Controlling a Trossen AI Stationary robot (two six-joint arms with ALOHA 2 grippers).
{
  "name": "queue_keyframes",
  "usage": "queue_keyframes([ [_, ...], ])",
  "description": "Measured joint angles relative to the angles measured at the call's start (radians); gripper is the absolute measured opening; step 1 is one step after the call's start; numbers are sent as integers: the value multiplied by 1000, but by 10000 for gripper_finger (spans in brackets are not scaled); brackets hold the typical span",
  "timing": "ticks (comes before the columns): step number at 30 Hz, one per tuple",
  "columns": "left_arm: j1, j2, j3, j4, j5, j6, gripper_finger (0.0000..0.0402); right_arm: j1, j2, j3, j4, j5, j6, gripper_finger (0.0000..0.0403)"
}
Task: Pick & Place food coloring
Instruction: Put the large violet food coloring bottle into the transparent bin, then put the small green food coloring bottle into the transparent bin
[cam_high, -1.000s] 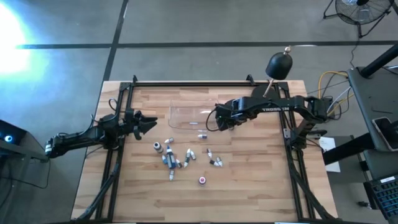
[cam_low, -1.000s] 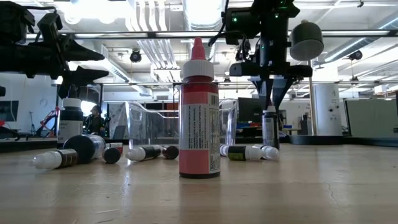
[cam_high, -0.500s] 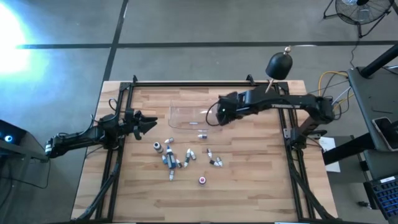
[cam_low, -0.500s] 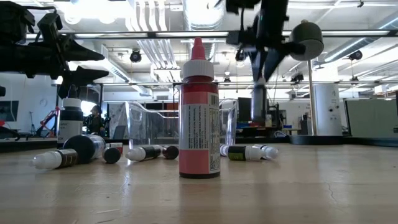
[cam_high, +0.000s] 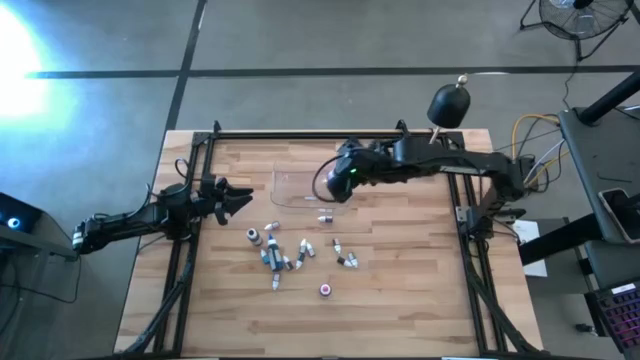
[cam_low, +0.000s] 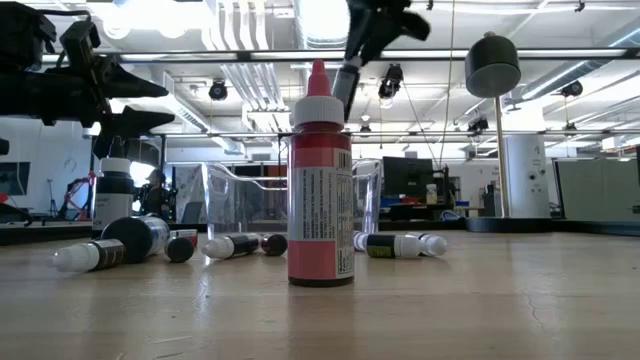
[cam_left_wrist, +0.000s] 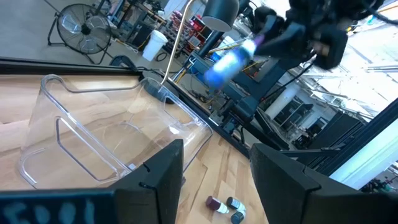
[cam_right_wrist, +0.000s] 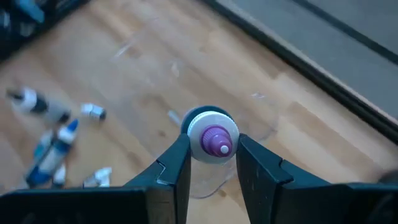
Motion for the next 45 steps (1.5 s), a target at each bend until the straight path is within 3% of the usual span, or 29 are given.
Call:
queue_keyframes([
  [5,0,1,0,0,0,0,161,7,121,21,-9,-96,-40,96],
  [19,0,1,0,0,0,0,161,8,307,4,-31,-93,-16,96],
  [24,0,1,0,0,0,0,161,8,311,3,-45,-100,37,103],
  [39,0,1,0,0,0,0,161,3,296,-35,-85,-119,80,178],
  [45,0,1,0,0,0,0,161,14,232,-35,-88,-23,67,195],
])
